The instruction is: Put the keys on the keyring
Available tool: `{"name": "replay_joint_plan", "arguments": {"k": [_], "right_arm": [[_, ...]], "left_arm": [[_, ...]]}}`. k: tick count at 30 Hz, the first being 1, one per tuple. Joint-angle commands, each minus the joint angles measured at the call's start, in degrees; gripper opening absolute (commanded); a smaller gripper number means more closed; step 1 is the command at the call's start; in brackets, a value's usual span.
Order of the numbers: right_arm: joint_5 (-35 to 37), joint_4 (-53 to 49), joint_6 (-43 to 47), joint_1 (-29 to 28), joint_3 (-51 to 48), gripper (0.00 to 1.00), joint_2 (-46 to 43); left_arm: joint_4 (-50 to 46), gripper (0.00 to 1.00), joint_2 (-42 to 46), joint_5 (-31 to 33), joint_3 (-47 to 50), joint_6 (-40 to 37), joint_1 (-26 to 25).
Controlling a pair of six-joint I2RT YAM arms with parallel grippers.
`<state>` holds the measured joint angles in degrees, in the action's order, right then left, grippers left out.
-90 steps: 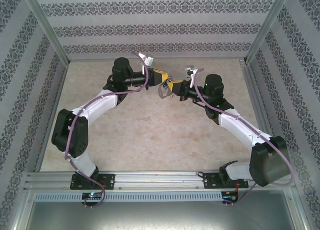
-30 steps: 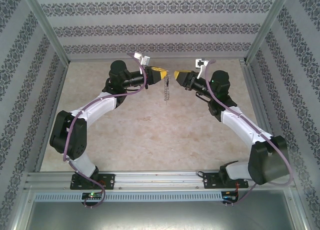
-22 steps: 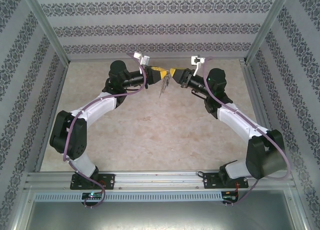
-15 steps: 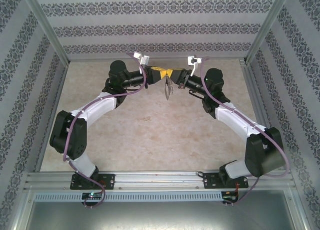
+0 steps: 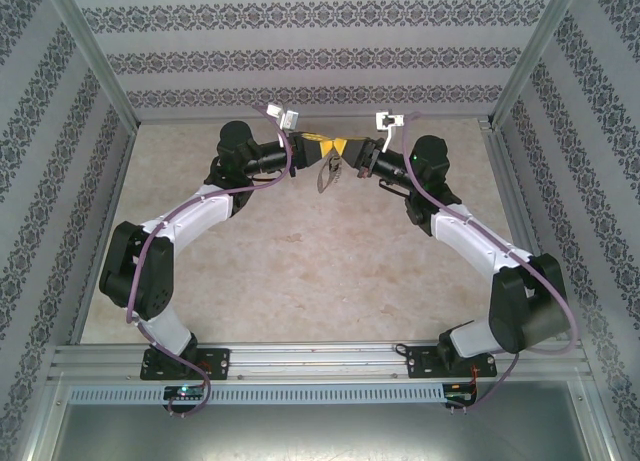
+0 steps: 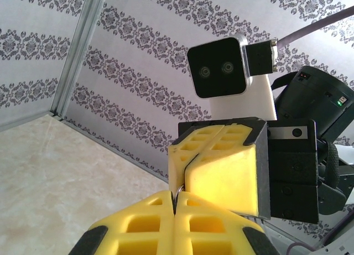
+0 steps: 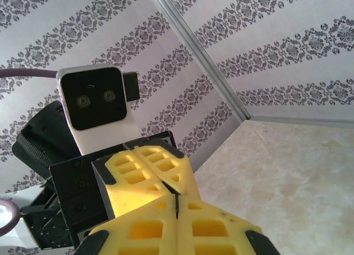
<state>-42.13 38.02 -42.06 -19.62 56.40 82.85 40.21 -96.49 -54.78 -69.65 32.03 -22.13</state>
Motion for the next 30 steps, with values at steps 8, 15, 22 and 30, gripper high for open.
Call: {"name": "replay_joint_plan", "arguments": {"k": [8, 15, 22, 30], "right_arm": [[-4.8, -1.4, 3.5, 1.2, 2.1, 0.00, 1.6], [-10.4, -13.3, 12.0, 6.2, 7.9, 0.00, 3.6], [-11.3, -37.6, 30.8, 6.7, 17.9, 0.00, 4.9], [-10.2, -54.8, 43.8, 5.9, 25.2, 0.00, 5.2]], "left_arm": [[2.7, 0.11, 0.7, -0.8, -1.4, -0.8, -0.5], [-9.3, 0.34, 2.4, -2.3, -3.7, -9.6, 1.7], [-19.9, 0.38, 0.2, -7.0, -8.7, -15.8, 4.4], [-24.9, 0.38, -2.7, -12.5, -12.4, -19.1, 5.2]]}}
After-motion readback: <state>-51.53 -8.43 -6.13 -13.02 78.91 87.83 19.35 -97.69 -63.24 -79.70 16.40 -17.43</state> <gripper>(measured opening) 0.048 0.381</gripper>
